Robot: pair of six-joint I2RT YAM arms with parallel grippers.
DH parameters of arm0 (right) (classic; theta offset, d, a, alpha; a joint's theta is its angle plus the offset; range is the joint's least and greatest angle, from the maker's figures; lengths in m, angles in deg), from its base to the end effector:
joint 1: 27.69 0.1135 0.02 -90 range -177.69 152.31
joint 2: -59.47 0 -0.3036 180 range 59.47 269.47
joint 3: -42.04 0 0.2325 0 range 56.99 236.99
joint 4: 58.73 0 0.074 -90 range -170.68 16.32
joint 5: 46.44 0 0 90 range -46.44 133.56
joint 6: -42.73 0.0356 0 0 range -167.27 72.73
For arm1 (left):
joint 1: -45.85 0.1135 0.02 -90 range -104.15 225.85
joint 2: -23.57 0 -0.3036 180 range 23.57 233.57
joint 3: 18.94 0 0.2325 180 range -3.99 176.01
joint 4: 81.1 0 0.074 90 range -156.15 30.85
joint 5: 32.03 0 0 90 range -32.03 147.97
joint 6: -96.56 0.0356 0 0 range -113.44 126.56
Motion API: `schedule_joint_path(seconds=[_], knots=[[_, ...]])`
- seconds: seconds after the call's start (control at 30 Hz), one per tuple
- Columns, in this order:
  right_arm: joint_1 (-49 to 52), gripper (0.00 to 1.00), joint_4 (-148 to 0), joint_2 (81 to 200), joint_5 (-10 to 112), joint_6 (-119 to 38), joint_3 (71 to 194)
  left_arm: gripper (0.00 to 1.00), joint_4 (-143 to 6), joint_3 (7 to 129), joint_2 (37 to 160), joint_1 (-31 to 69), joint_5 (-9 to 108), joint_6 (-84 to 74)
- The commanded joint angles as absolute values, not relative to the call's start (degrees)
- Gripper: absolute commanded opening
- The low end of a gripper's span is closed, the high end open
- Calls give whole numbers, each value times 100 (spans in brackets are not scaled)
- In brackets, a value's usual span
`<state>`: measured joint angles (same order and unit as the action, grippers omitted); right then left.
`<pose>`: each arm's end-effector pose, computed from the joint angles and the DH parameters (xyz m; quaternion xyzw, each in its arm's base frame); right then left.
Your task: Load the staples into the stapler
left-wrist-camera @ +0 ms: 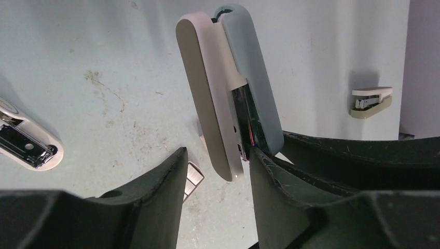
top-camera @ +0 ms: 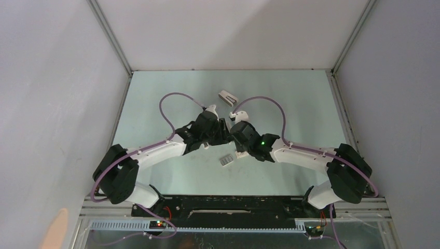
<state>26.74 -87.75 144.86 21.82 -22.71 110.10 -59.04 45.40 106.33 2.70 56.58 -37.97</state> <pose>0.1803 0.2294 0.2694 -0.1672 0.8989 0.0971 0.3931 0.2078 -0.1960 0.2701 -0.0059 0.9080 -0.2980 0.2944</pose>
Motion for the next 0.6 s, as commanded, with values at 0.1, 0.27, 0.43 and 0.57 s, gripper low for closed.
schedule_joint_path(seconds=[0.1, 0.27, 0.43, 0.57], knots=[[2730, 0, -8515, 14471, 1868, -2353, 11375, 51, -5477, 4752, 10582, 186, 6150, -3620], [2751, 0, -8538, 14532, 1808, -2363, 11412, 42, -5310, 4852, 10640, 118, 6310, -3603], [2769, 0, -8576, 14602, 1767, -2316, 11441, 22, -5103, 4994, 10698, 37, 6449, -3550], [2770, 0, -8616, 14676, 1698, -2256, 11464, 5, -4983, 5046, 10735, -10, 6566, -3558]])
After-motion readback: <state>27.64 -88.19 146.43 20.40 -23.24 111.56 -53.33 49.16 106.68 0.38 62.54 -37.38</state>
